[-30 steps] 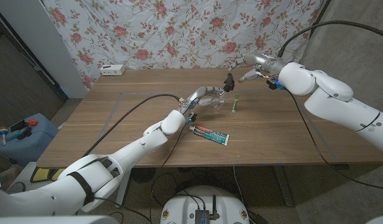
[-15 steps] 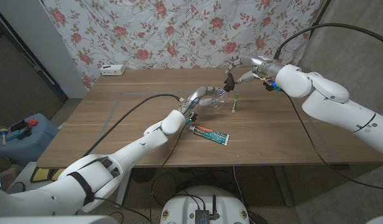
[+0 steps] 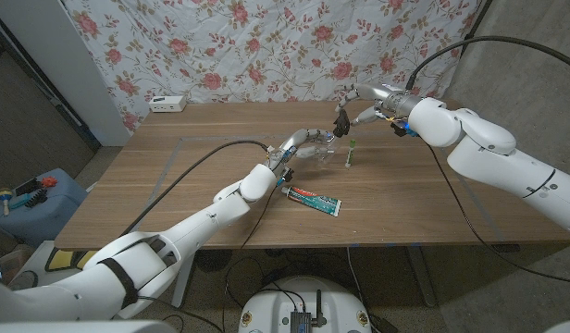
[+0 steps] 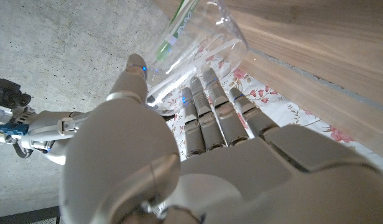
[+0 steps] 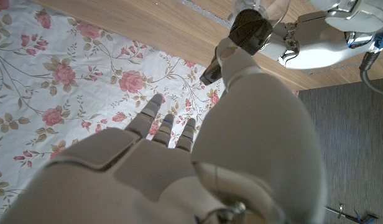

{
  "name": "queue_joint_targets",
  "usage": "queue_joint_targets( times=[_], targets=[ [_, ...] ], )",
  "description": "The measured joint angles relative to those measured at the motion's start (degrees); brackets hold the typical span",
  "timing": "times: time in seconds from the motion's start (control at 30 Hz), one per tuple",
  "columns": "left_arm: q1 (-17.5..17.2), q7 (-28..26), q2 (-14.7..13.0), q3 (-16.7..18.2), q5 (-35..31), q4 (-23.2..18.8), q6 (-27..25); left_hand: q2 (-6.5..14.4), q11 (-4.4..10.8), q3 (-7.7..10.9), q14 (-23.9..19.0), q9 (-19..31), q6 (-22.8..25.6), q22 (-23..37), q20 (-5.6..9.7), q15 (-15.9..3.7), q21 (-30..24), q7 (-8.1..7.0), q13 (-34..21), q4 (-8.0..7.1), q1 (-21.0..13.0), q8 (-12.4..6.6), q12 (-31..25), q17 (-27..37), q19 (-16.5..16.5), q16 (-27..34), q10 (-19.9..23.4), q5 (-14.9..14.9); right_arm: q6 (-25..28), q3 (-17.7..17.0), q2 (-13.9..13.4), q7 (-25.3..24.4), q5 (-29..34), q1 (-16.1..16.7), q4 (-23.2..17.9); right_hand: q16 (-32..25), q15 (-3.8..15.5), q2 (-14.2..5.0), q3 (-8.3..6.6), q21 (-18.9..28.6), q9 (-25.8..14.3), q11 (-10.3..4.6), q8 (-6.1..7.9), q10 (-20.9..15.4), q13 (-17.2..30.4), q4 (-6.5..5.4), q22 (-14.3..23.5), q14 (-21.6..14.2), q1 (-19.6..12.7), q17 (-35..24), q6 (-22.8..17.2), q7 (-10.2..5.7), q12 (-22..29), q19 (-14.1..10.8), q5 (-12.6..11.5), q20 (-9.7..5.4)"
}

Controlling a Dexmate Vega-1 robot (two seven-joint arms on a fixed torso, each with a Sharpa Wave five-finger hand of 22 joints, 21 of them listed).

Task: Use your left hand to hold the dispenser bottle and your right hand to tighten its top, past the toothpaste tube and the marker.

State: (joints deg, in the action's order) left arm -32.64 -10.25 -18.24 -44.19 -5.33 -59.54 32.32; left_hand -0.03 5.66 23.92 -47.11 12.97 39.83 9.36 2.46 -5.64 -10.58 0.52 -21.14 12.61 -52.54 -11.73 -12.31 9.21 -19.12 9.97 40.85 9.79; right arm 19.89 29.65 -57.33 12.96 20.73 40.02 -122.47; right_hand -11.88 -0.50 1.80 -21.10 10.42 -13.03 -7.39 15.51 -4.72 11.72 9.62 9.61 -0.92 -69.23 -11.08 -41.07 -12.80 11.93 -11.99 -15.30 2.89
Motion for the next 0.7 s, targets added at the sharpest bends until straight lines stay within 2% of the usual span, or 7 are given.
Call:
queue_joint_targets(
  times=[0.23,0.5,0.7],
  targets=[
    [-0.4,0.0,-0.2,0.0,-0.1,-0.8,-0.3,0.0,0.00,0.00,0.0,0.0,0.0,0.0,0.00,0.00,0.0,0.00,0.0,0.00,0.0,0.01,0.0,0.0,0.0,0.0,0.0,0.2,0.3,-0.4,-0.2,0.0,0.0,0.6,0.0,0.0,0.31,0.00,0.00,0.0,0.0,0.03,0.00,0.0,0.0,0.00,0.0,-0.3,0.0,0.0,-0.6,-0.02,0.0,-0.3,0.0,-0.33],
    [-0.6,0.1,-0.4,0.1,-0.3,-1.6,-0.7,0.0,0.00,0.00,0.0,-0.1,0.0,0.0,0.00,0.00,0.0,0.00,0.0,0.00,0.0,0.04,0.0,0.0,0.0,0.0,0.0,0.2,0.6,-0.7,-0.3,0.6,-0.6,0.8,0.1,0.0,0.30,0.00,0.56,0.4,0.3,0.24,0.00,-0.2,0.0,-0.55,0.0,-0.3,0.0,-0.1,-0.9,0.10,0.0,-0.3,0.0,-0.33],
    [-0.7,0.2,-0.5,0.1,-0.4,-2.0,-0.9,0.0,0.04,0.00,0.0,-0.1,0.0,0.0,0.00,0.00,0.0,0.00,0.0,0.00,0.0,0.03,0.0,0.0,0.0,-0.1,0.1,0.2,1.2,-0.6,-0.3,2.2,-1.4,0.0,0.4,0.0,-0.13,-0.05,0.87,0.4,0.5,0.92,0.00,-0.1,0.0,-0.86,0.0,0.1,0.7,-0.3,-0.9,0.10,0.0,-0.3,0.0,-0.33]
  ],
)
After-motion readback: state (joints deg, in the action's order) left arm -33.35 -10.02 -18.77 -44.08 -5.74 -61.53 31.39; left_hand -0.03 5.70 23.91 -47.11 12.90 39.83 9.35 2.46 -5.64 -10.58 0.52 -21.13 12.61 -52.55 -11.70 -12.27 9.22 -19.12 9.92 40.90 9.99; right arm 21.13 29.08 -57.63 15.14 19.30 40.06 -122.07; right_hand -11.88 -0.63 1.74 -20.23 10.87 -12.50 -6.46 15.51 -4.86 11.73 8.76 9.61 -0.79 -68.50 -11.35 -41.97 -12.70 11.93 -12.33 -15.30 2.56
